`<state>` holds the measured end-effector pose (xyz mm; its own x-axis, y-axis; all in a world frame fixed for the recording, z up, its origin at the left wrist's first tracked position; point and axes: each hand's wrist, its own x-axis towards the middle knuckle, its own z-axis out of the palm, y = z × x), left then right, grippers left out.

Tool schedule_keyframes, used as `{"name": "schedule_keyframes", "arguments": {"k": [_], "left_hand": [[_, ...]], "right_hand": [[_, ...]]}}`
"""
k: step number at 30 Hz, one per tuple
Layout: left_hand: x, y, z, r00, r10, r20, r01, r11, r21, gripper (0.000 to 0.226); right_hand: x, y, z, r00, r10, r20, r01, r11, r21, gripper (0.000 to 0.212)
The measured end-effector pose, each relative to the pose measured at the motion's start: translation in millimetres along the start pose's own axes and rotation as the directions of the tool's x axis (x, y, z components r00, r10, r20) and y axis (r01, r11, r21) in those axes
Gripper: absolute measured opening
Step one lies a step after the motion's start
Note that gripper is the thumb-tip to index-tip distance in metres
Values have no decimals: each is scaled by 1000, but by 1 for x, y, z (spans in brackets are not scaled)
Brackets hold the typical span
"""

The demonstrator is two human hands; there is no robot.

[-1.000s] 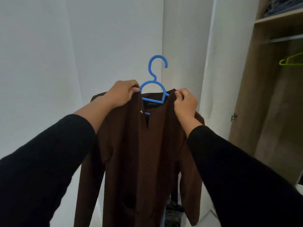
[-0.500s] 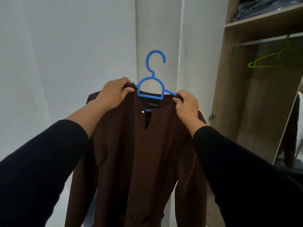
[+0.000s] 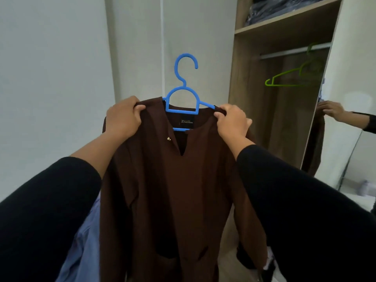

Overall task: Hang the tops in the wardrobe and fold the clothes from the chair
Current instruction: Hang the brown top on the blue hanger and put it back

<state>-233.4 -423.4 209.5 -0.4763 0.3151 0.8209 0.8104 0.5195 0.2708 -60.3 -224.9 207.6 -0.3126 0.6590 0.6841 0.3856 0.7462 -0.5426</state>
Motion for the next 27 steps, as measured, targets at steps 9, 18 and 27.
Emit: {"name": "schedule_keyframes", "arguments": {"k": [9, 18, 27], "left_hand": [[47, 48, 65, 997, -19, -68, 17, 999, -43, 27], [133, 67, 165, 991, 37, -130, -36, 999, 7, 28], [218, 114, 226, 981, 153, -123, -154, 988, -5, 35]], "right_hand": [[67, 45, 10, 997, 18, -76, -20, 1000, -24, 28], [145, 89, 79, 1000, 29, 1, -29, 1000, 0, 61], [228, 106, 113, 999, 40, -5, -40, 999, 11, 57]]}}
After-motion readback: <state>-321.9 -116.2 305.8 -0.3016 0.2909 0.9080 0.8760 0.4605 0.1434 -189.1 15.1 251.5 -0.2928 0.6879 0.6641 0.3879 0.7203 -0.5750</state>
